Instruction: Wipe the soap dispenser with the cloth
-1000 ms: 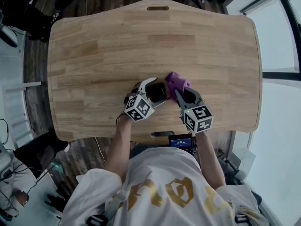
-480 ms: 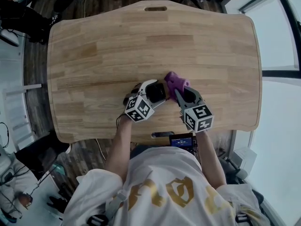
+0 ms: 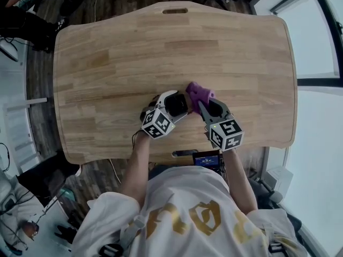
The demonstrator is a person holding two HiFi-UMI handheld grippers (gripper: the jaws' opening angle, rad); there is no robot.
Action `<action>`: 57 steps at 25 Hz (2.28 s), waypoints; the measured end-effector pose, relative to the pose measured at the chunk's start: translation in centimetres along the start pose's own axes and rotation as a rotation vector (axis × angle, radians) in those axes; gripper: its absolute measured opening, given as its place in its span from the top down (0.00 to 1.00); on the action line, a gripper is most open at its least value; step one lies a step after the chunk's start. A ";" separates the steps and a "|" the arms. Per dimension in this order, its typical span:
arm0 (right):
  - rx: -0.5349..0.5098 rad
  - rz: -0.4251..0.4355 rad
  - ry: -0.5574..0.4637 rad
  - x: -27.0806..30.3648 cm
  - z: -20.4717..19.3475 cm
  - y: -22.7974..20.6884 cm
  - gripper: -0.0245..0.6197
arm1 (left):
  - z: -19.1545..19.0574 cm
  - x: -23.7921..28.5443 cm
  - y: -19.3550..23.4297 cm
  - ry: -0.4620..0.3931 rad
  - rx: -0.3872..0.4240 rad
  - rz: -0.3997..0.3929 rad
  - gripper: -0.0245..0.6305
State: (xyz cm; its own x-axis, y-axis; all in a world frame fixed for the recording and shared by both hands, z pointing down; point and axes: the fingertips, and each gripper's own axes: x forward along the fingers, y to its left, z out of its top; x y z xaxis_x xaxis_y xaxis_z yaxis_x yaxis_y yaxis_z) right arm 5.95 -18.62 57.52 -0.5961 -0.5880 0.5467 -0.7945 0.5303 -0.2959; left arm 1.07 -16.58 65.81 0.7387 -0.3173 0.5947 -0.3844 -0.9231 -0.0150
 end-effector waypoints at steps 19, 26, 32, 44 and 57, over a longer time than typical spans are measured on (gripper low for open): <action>0.036 0.180 -0.207 -2.9 6.0 4.5 0.88 | 4.5 -3.9 -0.3 -0.052 -0.081 -0.019 0.40; 0.026 0.293 -0.295 -5.6 8.9 8.4 0.88 | 6.3 -5.9 -0.9 -0.061 -0.075 -0.064 0.40; 0.003 0.340 -0.356 -8.3 10.2 11.0 0.88 | 7.9 -7.9 -2.9 -0.069 -0.061 -0.113 0.40; -0.165 0.420 -0.383 -12.1 9.9 15.9 0.88 | 9.1 -9.1 -6.9 -0.054 0.012 -0.114 0.40; -0.357 0.327 -0.352 -12.7 8.8 17.8 0.88 | 9.7 -10.1 -9.2 -0.051 0.033 -0.134 0.40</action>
State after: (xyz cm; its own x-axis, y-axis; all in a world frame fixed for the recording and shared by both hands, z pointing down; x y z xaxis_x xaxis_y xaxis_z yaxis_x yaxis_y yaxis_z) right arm -1.62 -7.12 38.39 -0.8543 -0.4943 0.1607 -0.5114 0.8546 -0.0904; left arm 2.46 -6.97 52.15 0.8094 -0.2010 0.5518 -0.2632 -0.9641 0.0348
